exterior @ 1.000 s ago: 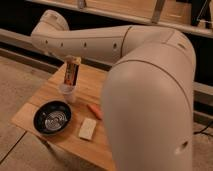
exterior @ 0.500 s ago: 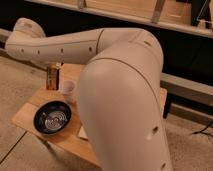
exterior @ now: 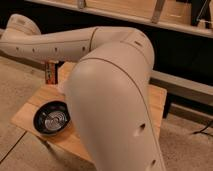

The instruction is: Place the eraser in the ceramic cup

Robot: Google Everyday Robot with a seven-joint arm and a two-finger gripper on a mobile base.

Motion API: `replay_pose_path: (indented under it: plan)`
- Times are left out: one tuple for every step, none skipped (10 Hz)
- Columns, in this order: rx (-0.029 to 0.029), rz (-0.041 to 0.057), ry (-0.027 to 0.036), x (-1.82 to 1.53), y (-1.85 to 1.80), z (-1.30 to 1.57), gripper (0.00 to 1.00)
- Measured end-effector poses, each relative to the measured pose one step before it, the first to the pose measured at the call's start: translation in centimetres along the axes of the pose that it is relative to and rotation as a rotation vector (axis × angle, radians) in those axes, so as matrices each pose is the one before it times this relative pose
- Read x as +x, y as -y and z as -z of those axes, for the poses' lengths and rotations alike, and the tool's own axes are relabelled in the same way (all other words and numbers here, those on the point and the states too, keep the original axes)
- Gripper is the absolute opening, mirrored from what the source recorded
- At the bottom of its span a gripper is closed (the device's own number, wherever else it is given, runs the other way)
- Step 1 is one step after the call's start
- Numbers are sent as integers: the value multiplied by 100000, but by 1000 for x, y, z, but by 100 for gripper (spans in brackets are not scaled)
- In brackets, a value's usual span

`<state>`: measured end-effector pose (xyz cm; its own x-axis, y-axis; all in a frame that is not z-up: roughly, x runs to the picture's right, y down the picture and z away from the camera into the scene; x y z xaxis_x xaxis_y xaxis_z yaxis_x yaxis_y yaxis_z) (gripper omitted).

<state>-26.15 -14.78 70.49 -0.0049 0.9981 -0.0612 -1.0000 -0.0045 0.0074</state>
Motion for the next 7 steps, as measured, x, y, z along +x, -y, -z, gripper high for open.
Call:
replay_pose_path:
  plan:
    - [1027,-99,1715,-758,-399,-403,0]
    - [621,-251,915,-519,-90,-397,0]
    - [1277,-136,833,-538,107,-614,0]
    - [1384,372,841,-621,298,-811,0]
    - [1601,186,571,-576,533,-960,0]
    - [1896,-37,409,-557,795,-933,0]
    - [1565,-503,245,-576,804,-911,0]
